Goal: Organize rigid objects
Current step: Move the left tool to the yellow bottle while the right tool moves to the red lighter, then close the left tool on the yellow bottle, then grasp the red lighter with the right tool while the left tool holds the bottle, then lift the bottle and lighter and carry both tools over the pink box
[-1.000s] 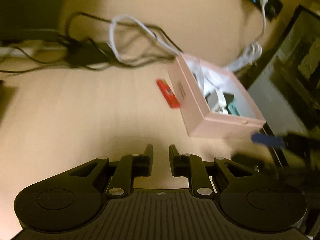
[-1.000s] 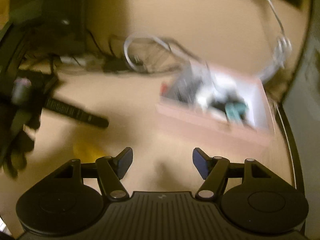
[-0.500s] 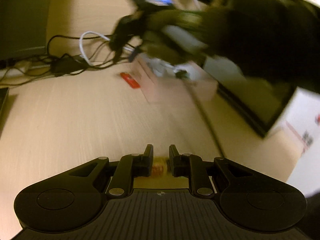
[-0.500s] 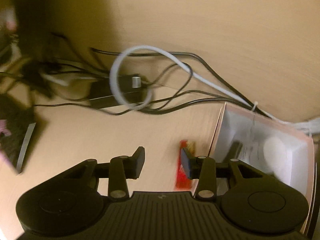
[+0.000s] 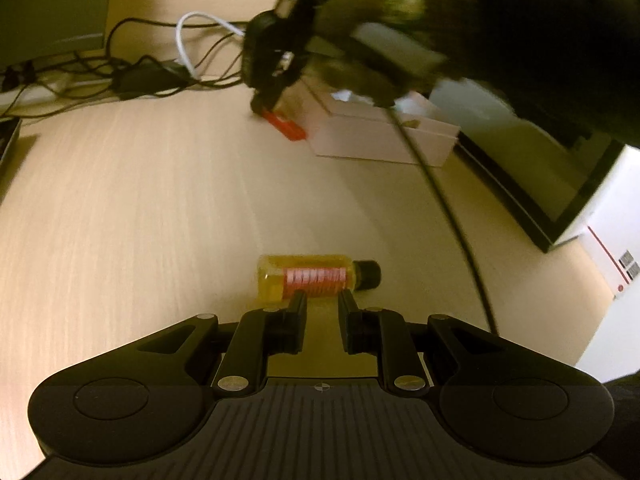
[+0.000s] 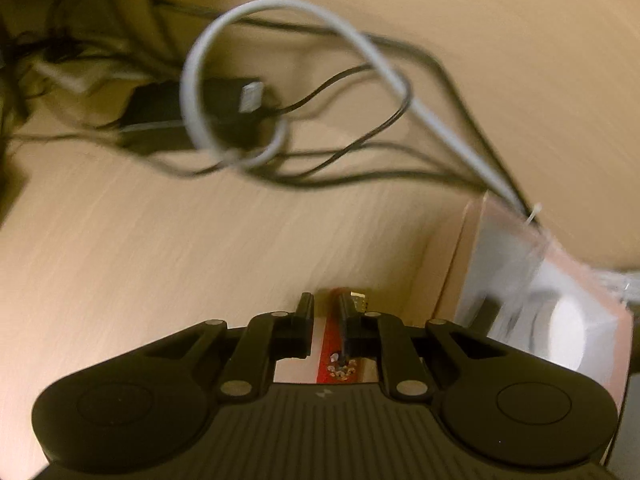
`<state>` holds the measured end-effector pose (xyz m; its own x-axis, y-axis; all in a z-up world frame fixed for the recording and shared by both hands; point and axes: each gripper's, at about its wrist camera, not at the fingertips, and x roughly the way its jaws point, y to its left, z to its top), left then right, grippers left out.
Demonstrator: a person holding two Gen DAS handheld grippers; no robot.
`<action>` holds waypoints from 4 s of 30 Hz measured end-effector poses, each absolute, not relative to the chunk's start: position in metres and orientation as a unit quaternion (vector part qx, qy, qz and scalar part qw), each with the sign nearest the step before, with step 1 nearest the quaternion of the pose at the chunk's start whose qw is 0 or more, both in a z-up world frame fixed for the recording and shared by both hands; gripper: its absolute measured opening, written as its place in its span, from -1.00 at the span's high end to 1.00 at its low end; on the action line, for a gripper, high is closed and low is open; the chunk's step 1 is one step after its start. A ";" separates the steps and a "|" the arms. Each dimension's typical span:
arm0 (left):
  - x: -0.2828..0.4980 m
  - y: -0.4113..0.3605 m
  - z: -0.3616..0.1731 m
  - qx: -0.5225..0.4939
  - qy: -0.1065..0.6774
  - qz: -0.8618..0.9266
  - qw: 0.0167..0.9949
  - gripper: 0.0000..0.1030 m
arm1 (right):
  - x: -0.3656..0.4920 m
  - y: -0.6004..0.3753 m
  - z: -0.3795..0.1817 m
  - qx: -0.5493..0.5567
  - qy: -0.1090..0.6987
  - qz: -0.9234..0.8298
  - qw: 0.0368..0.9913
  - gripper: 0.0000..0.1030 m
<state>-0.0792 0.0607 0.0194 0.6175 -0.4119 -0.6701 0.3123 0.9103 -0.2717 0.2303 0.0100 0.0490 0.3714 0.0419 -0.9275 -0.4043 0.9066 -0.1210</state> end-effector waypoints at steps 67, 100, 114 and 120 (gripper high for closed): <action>-0.016 0.054 0.034 -0.007 0.471 -0.122 0.874 0.36 | 0.023 -0.073 0.033 -0.084 0.416 0.208 0.881 -0.39; -0.017 0.000 0.045 0.004 0.435 -0.245 0.867 0.38 | -0.031 -0.175 0.104 -0.021 0.402 0.118 0.908 0.56; 0.080 -0.028 0.145 -0.065 0.317 -0.276 0.905 0.38 | 0.008 -0.202 0.182 -0.004 0.294 0.067 0.954 0.56; 0.140 -0.044 0.138 -0.100 0.325 -0.245 0.908 0.38 | 0.069 -0.196 0.191 0.007 0.277 0.043 0.960 0.56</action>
<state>0.1395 -0.0442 0.1384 0.6681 -0.5104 -0.5415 0.3803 0.8597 -0.3411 0.0687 -0.1962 0.1907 0.8429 0.0869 -0.5310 -0.0788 0.9962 0.0379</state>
